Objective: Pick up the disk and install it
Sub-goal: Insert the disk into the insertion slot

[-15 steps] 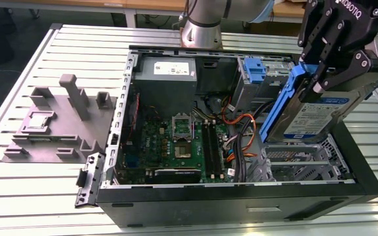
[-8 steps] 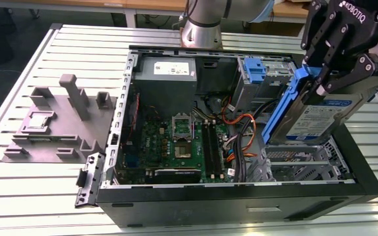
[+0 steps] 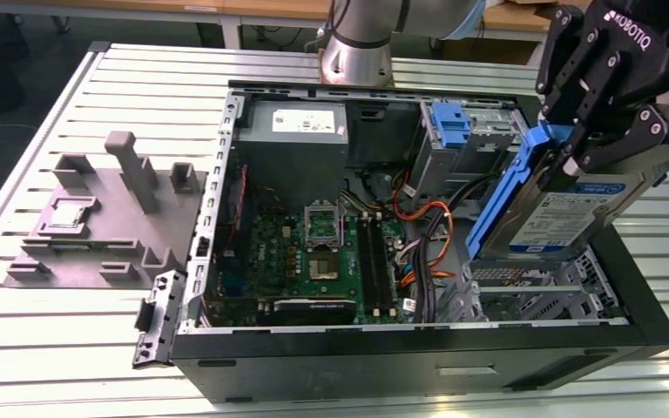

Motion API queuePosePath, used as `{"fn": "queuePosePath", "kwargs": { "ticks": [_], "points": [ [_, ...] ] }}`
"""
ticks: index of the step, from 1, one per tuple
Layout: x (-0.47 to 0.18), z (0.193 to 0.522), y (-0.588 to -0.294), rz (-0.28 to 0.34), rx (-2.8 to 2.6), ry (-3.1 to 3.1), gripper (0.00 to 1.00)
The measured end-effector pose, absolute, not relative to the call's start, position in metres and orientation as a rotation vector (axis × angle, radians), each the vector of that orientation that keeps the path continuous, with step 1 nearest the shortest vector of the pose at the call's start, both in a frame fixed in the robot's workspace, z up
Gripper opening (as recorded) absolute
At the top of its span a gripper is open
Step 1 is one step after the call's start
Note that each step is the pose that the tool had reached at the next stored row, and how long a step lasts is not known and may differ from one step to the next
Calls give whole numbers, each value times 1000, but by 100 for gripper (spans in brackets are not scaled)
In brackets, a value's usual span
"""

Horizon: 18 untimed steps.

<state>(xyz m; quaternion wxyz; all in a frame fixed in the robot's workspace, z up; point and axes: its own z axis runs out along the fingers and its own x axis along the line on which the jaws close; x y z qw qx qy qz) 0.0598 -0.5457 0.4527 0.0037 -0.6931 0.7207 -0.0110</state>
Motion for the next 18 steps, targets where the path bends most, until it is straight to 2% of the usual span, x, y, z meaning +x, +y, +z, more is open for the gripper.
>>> {"fn": "queuePosePath", "kwargs": {
  "ticks": [18],
  "points": [
    [63,445,-549,-35,-2169,2263,37]
  ]
}}
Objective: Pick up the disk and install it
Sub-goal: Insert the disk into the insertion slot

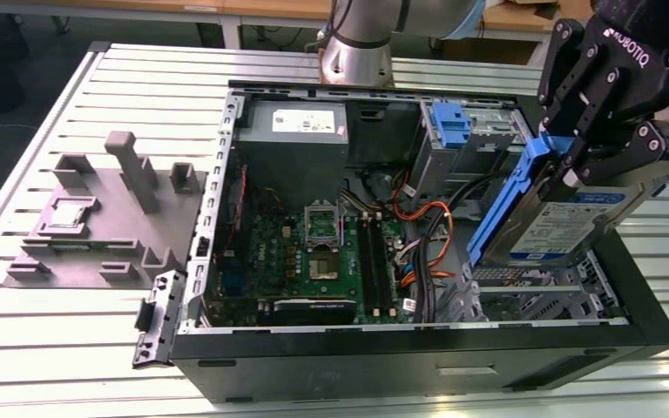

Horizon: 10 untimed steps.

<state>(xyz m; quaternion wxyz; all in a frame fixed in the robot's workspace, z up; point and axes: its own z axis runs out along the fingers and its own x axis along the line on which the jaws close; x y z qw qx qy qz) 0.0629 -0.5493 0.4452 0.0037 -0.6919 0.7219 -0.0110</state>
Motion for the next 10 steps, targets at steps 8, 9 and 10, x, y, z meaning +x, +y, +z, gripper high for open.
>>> {"fn": "queuePosePath", "kwargs": {
  "ticks": [8,9,10],
  "points": [
    [64,442,-552,-35,-2168,2263,37],
    [64,442,-553,-35,-2168,2263,37],
    [64,441,-554,-35,-2168,2263,37]
  ]
}}
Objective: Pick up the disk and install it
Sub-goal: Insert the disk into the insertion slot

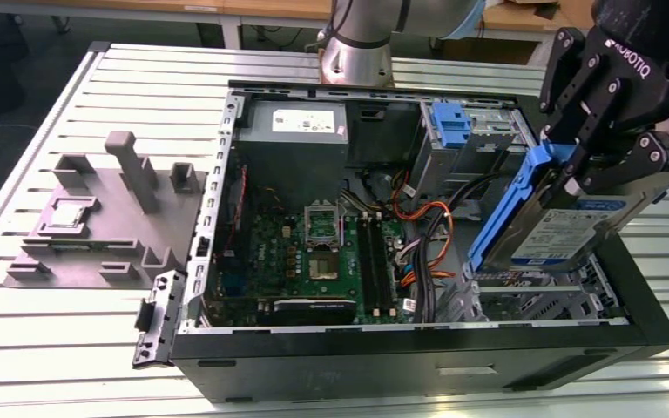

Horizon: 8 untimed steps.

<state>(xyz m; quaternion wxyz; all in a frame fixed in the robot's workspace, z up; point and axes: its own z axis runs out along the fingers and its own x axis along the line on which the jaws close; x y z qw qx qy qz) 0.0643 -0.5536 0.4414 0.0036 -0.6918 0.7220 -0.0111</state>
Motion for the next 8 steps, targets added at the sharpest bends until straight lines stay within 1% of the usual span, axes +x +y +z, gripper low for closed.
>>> {"fn": "queuePosePath", "kwargs": {
  "ticks": [8],
  "points": [
    [64,440,-558,-35,-2168,2263,37]
  ]
}}
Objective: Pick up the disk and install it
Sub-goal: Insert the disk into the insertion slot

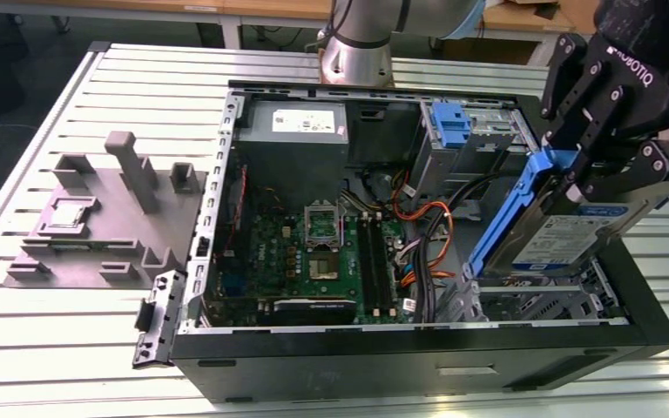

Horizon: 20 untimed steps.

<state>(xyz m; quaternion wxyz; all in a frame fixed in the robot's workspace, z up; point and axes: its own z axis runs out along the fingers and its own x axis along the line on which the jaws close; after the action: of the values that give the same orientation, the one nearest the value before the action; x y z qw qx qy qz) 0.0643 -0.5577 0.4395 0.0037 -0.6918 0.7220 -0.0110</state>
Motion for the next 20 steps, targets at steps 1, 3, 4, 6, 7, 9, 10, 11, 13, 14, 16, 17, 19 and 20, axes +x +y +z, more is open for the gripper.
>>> {"fn": "queuePosePath", "kwargs": {
  "ticks": [1,3,4,6,7,9,10,11,13,14,16,17,19,20],
  "points": [
    [64,439,-558,-34,-2168,2263,37],
    [64,438,-559,-35,-2168,2263,37],
    [64,438,-559,-35,-2169,2263,37],
    [64,437,-559,-35,-2171,2261,37],
    [64,436,-559,-35,-2172,2260,37],
    [64,435,-559,-35,-2174,2257,37],
    [64,435,-559,-35,-2175,2256,37],
    [64,434,-559,-35,-2176,2255,37],
    [64,434,-559,-35,-2177,2255,37],
    [64,433,-559,-35,-2177,2254,37],
    [64,433,-559,-35,-2177,2254,37],
    [64,432,-559,-35,-2177,2254,37],
    [64,432,-559,-35,-2177,2254,37],
    [64,431,-559,-35,-2177,2254,37]
  ]
}}
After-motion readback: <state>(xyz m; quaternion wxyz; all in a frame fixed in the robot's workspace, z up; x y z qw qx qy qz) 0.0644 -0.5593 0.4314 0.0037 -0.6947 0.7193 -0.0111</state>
